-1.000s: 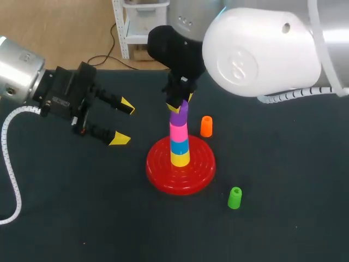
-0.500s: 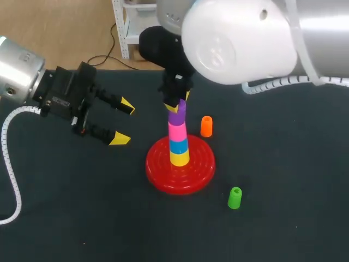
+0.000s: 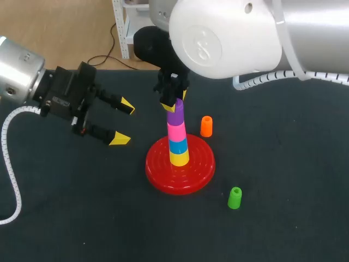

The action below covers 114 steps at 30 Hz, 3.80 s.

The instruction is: Pick up and stack the cylinders on the red base in this order: pink,purple,orange,green

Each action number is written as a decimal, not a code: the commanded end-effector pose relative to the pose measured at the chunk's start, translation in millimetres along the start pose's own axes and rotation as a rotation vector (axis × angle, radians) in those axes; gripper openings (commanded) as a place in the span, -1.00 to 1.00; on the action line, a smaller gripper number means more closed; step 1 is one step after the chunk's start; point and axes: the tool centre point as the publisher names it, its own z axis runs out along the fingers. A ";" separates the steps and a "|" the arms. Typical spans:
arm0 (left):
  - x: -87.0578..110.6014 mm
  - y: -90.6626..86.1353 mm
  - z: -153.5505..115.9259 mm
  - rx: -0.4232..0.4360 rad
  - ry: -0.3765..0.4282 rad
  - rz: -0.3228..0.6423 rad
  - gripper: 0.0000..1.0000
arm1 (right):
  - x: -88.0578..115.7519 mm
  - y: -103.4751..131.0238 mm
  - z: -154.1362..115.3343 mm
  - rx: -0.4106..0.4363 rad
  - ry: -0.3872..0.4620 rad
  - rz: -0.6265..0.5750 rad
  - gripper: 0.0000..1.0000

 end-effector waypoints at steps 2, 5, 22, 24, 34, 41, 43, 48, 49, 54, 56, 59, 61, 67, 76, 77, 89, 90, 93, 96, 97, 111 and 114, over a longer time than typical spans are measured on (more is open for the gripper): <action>1.4 -0.4 -0.4 -0.001 -0.003 0.003 1.00 | 1.0 1.8 1.8 -0.002 0.006 -0.004 -1.00; 1.4 -0.4 -0.4 -0.001 -0.003 0.003 1.00 | 1.5 2.5 3.2 -0.005 0.011 -0.008 -1.00; 1.4 -0.4 -0.4 -0.001 -0.003 0.003 1.00 | 4.9 5.7 21.2 -0.036 0.035 -0.004 -1.00; 1.4 -0.4 -0.4 -0.001 -0.003 0.003 1.00 | 5.2 5.7 22.3 -0.038 0.034 -0.002 -1.00; 1.4 -0.4 -0.4 -0.001 -0.003 0.003 1.00 | 5.8 5.5 21.9 -0.039 0.025 0.001 -1.00; 1.4 -0.4 -0.4 -0.001 -0.003 0.003 1.00 | 2.5 6.3 12.9 -0.011 0.000 -0.021 1.00; 1.4 -0.4 -0.4 -0.001 -0.003 0.003 1.00 | 1.7 6.4 9.6 -0.008 -0.008 -0.026 1.00; 1.4 -0.4 -0.4 -0.001 -0.003 0.003 1.00 | 1.8 4.4 -1.9 0.007 -0.041 -0.019 1.00; 1.4 -0.4 -0.4 -0.001 -0.003 0.003 1.00 | 2.1 4.0 -4.0 0.012 -0.046 -0.019 1.00; 1.4 -0.4 -0.4 -0.001 -0.003 0.003 1.00 | 7.2 -1.2 -13.4 0.035 -0.074 0.001 1.00; 1.4 -0.4 -0.4 -0.001 -0.003 0.003 1.00 | 10.8 -5.1 -14.0 0.044 -0.078 0.017 1.00; 1.4 -0.4 -0.4 -0.001 -0.003 0.003 1.00 | 17.1 -12.2 -14.6 0.051 -0.087 0.046 1.00; 1.4 -0.4 -0.4 -0.001 -0.003 0.003 1.00 | 21.6 -16.7 -16.3 0.055 -0.099 0.066 1.00; 1.4 -0.4 -0.4 -0.001 -0.003 0.003 1.00 | 39.1 -32.7 -22.0 0.070 -0.144 0.140 1.00; 1.4 -0.4 -0.4 -0.001 -0.003 0.003 1.00 | 59.2 -52.0 -14.8 0.065 -0.183 0.224 1.00; 1.4 -0.4 -0.4 -0.001 -0.003 0.003 1.00 | 60.6 -53.6 -12.6 0.063 -0.184 0.229 1.00; 1.4 -0.4 -0.4 -0.001 -0.003 0.003 1.00 | 61.8 -85.9 20.3 0.057 -0.148 0.285 1.00; 1.4 -0.4 -0.4 -0.001 -0.003 0.003 1.00 | 59.9 -89.2 27.0 0.063 -0.132 0.286 1.00; 1.4 -0.4 -0.4 -0.001 -0.003 0.003 1.00 | 56.8 -97.4 45.1 0.053 -0.098 0.300 1.00; 1.4 -0.4 -0.4 -0.001 -0.003 0.003 1.00 | 54.9 -105.3 64.0 0.038 -0.077 0.315 1.00; 1.4 -0.4 -0.4 -0.001 -0.003 0.003 1.00 | 54.3 -108.0 69.9 0.035 -0.069 0.321 1.00; 1.4 -0.4 -0.4 -0.001 -0.003 0.003 1.00 | 33.7 -133.0 139.9 0.007 0.007 0.384 1.00; 1.4 -0.4 -0.4 -0.001 -0.003 0.003 1.00 | 29.6 -133.4 149.2 -0.008 0.008 0.384 1.00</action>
